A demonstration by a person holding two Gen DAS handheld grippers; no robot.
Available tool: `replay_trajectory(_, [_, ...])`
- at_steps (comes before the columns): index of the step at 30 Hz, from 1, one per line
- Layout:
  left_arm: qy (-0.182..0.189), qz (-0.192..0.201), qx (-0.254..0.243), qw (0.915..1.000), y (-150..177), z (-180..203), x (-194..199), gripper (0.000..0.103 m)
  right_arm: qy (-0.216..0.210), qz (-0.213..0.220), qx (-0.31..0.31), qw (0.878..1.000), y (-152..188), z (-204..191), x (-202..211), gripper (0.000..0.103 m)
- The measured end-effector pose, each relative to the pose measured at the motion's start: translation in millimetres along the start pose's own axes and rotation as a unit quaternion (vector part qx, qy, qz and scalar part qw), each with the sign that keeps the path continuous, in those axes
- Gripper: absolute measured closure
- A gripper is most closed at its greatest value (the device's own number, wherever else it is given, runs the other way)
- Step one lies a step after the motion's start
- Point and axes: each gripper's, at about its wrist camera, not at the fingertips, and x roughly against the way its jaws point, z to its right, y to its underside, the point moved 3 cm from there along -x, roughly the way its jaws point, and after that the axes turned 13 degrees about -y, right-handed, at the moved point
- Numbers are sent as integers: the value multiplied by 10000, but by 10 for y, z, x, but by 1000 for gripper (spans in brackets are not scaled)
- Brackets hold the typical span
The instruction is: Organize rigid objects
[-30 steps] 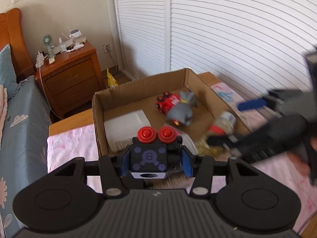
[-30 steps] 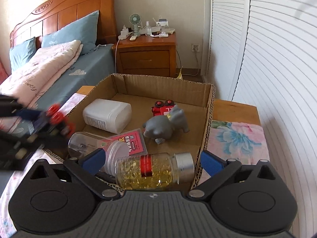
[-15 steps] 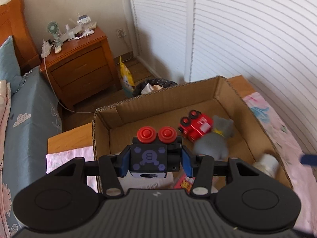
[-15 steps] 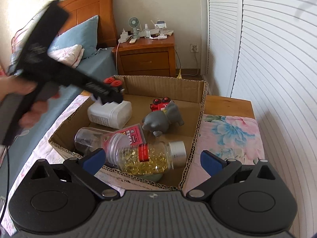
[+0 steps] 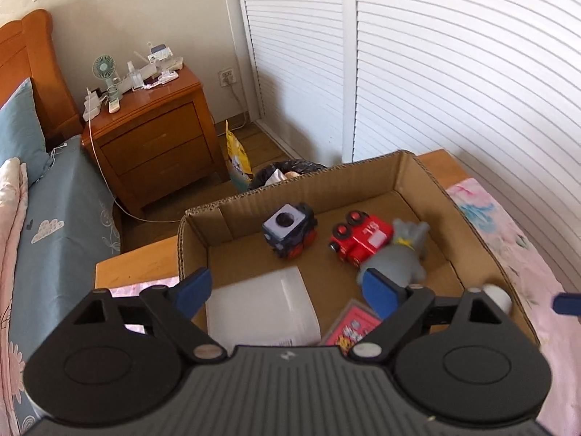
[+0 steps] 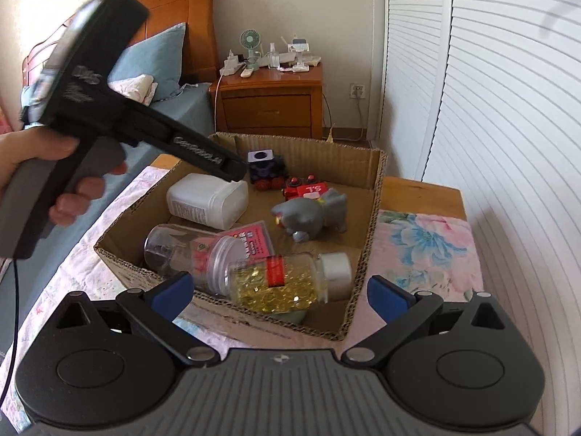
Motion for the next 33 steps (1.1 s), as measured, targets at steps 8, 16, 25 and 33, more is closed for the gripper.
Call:
replay_trajectory(8, [174, 395, 68, 9990, 325, -165, 511, 11, 280, -168, -37, 9995, 84, -156, -9, 0])
replay_trajectory(16, [-102, 977, 394, 9944, 967, -273, 1091, 1, 935, -224, -417, 9945, 304, -274, 172, 0])
replay_trajectory(25, [-451, 450, 990, 9931, 1457, -139, 1315, 1, 1265, 7, -1119, 9856, 692, -429, 500, 0])
replay_trajectory(33, [-577, 233, 1069, 9923, 1612, -143, 1511, 1, 1416, 77, -905, 9857, 721, -605, 652, 0])
